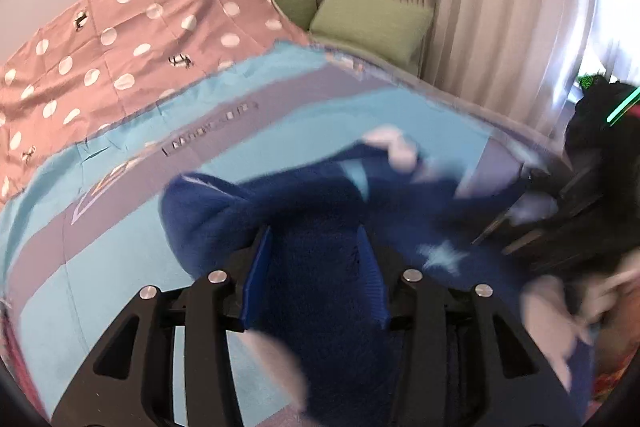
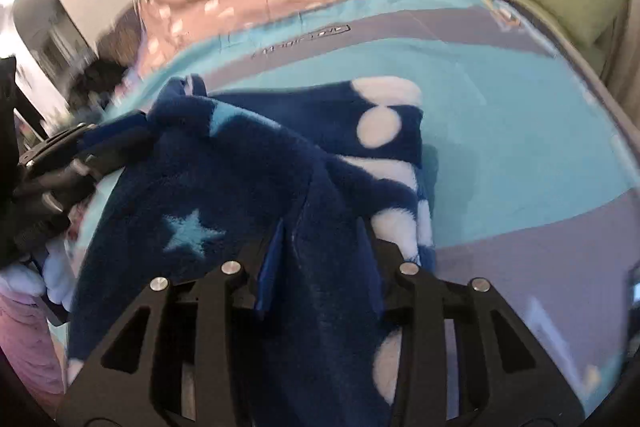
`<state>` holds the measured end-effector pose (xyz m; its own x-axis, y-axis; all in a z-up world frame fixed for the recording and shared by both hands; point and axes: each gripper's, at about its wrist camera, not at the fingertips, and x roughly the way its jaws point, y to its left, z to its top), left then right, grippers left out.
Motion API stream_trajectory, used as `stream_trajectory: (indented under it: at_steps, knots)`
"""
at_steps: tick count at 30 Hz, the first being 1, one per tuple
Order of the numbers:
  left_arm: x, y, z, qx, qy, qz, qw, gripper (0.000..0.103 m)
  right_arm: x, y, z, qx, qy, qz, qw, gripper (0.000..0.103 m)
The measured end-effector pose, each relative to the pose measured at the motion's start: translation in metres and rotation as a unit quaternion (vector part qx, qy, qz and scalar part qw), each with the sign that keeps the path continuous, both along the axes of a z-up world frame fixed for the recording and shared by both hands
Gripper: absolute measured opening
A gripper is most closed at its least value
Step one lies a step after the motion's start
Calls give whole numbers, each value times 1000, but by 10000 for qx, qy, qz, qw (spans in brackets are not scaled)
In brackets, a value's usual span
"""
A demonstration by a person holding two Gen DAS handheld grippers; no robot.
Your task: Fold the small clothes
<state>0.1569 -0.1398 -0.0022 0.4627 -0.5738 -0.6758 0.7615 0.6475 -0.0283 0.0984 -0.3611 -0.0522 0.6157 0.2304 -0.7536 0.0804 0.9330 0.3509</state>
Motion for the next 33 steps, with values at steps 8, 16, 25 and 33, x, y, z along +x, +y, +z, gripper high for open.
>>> stream_trajectory:
  at_steps: [8,16,25,33]
  knots:
    - [46,-14,-52,300,130,157,9993,46,5,12,6,-419,-63,-75,9991,38]
    - [16,1,-18,276,-118,456,9985,44,-52,16,39,-739,-731,-139,9945,37]
    - [-126,39,22,-175,-686,-859,9938,50,-184,31,72,-343,-1475,378,9877,40]
    - [-160,-16,-38,841,-751,-1313,9849,54,-204,-2,2,293,-433,-638,9966,36]
